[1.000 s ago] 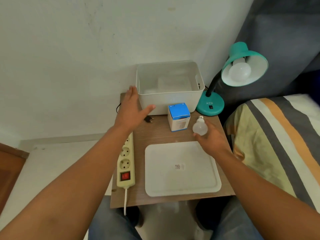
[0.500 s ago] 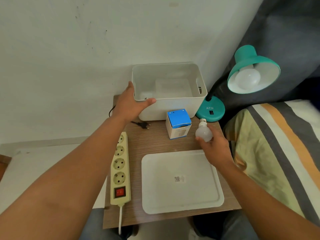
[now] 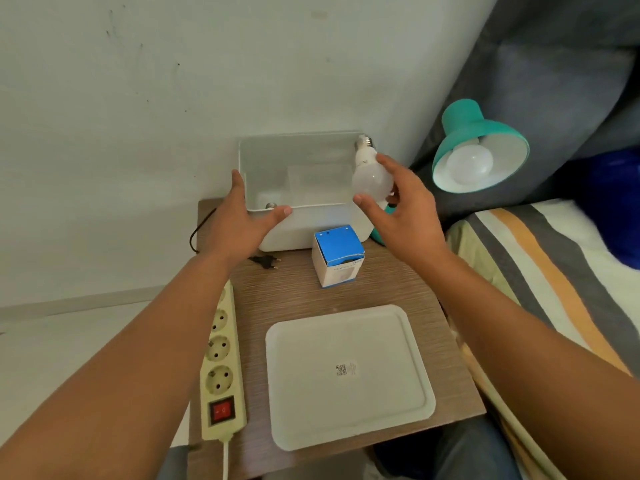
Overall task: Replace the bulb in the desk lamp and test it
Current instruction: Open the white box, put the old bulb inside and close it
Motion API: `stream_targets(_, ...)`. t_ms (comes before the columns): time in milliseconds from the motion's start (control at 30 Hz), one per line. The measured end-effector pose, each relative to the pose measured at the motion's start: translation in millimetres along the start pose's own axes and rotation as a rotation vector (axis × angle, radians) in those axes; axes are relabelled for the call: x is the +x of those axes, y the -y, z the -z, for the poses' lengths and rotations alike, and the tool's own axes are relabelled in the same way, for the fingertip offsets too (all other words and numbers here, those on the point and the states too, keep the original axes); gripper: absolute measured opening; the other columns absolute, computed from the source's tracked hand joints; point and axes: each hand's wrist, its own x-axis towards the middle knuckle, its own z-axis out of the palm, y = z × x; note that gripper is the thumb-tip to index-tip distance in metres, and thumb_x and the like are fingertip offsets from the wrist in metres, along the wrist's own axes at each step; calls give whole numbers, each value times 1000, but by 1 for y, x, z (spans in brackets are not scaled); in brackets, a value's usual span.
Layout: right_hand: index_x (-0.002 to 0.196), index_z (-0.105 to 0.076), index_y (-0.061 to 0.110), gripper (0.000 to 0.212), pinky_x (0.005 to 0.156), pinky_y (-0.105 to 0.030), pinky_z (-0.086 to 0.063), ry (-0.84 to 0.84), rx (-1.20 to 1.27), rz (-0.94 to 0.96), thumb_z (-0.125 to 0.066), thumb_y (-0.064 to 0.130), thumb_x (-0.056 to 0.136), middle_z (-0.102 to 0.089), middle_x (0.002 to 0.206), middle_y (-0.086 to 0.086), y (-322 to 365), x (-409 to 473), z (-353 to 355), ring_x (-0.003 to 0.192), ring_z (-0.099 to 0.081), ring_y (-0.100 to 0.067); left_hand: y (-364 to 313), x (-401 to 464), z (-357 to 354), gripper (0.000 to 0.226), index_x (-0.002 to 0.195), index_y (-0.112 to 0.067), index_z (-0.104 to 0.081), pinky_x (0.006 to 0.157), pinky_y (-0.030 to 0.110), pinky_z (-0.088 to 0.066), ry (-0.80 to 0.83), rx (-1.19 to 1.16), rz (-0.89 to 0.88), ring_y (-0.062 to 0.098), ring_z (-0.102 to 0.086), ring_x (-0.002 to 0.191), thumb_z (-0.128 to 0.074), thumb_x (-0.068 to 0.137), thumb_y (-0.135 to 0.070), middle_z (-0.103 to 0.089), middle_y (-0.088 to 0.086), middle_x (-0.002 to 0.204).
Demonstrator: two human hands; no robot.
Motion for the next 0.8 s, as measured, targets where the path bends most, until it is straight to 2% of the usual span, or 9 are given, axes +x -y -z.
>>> stream_targets(100, 144, -46, 17, 65, 99, -32, -47, 45, -57, 27, -71, 37, 87, -56, 137, -4, 6, 33, -18, 115, -55, -17, 4, 1, -1, 121, 158, -31, 1, 117, 38, -32, 16, -67, -25, 17, -35, 144, -72, 70, -71, -34, -5, 159)
stream_targets(200, 143, -47, 18, 66, 102, -40, -45, 142, -143, -18, -72, 38, 85, -58, 135, -6, 3, 62, -32, 118, -56, -27, 8, 1, -2, 122, 156, -35, 1, 116, 42, -35, 20, -102, -22, 16, -37, 143, -72, 67, -74, -36, -8, 158)
stream_targets(300, 144, -45, 20, 69, 103, -41, -45, 216, -230, -64, -72, 40, 84, -55, 138, -8, -2, 82, -40, 123, -53, -29, 7, 1, -3, 120, 156, -36, 1, 115, 42, -37, 12, -110, -11, 17, -40, 142, -72, 68, -74, -38, -7, 157)
stream_targets(433, 143, -46, 20, 66, 94, -42, -52, 317, -299, -124, -73, 34, 85, -53, 136, -11, -4, 93, -49, 120, -54, -29, 4, -1, -4, 113, 158, -32, 0, 116, 34, -31, -2, -116, -29, 16, -33, 145, -73, 77, -62, -32, -6, 160)
stream_targets(667, 141, -49, 16, 64, 90, -31, -45, 367, -321, -189, -74, 29, 84, -56, 136, -11, -13, 99, -59, 121, -56, -29, 0, -4, -2, 111, 158, -33, 4, 116, 37, -32, -1, -86, -22, 20, -34, 144, -70, 80, -60, -31, -3, 161)
stream_targets(800, 148, -39, 19, 71, 100, -35, -42, 374, -337, -184, -70, 35, 86, -49, 145, -10, -15, 98, -55, 131, -48, -29, -3, -4, -2, 112, 158, -33, 6, 116, 37, -31, 12, -72, -9, 22, -35, 144, -70, 81, -61, -32, -1, 160)
